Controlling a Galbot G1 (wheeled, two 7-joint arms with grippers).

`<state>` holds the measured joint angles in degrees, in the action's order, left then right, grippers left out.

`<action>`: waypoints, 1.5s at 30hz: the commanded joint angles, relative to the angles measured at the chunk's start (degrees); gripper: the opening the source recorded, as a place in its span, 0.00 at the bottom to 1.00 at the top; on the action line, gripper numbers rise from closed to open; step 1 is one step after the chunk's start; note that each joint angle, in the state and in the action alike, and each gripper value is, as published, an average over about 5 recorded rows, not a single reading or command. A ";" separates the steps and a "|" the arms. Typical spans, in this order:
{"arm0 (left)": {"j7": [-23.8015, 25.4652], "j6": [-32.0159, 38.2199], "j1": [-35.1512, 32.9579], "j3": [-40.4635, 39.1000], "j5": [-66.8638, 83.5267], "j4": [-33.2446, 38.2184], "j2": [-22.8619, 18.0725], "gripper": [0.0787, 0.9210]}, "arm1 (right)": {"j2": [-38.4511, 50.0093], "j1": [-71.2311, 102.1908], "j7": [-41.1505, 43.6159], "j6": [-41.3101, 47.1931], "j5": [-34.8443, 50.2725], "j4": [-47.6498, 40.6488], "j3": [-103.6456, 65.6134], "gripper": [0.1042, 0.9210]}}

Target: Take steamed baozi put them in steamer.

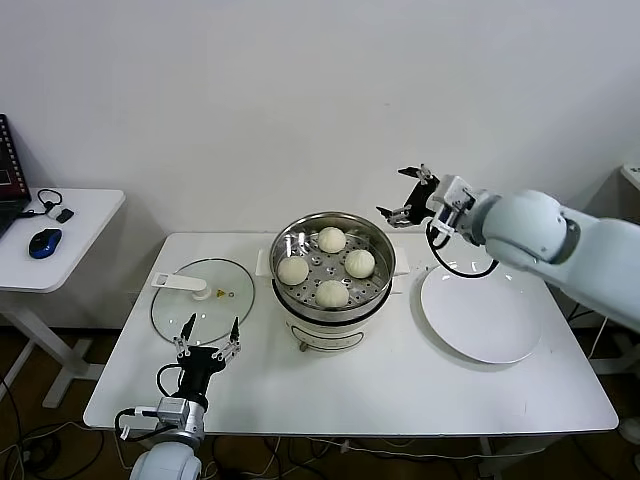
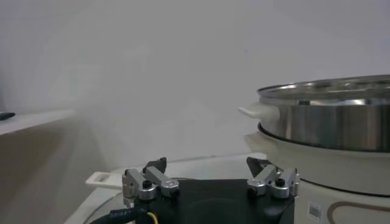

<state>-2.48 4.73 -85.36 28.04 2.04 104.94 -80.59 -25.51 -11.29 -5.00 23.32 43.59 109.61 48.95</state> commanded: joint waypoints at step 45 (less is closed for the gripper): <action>-0.18 0.27 -2.02 0.38 -2.46 0.57 -1.69 0.88 | -51.64 108.16 -0.51 -37.61 -33.32 7.74 -80.23 0.88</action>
<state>-2.65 5.05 -87.37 28.41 -0.41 105.44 -82.35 -74.19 95.32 -5.56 -12.88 11.79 117.22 -30.19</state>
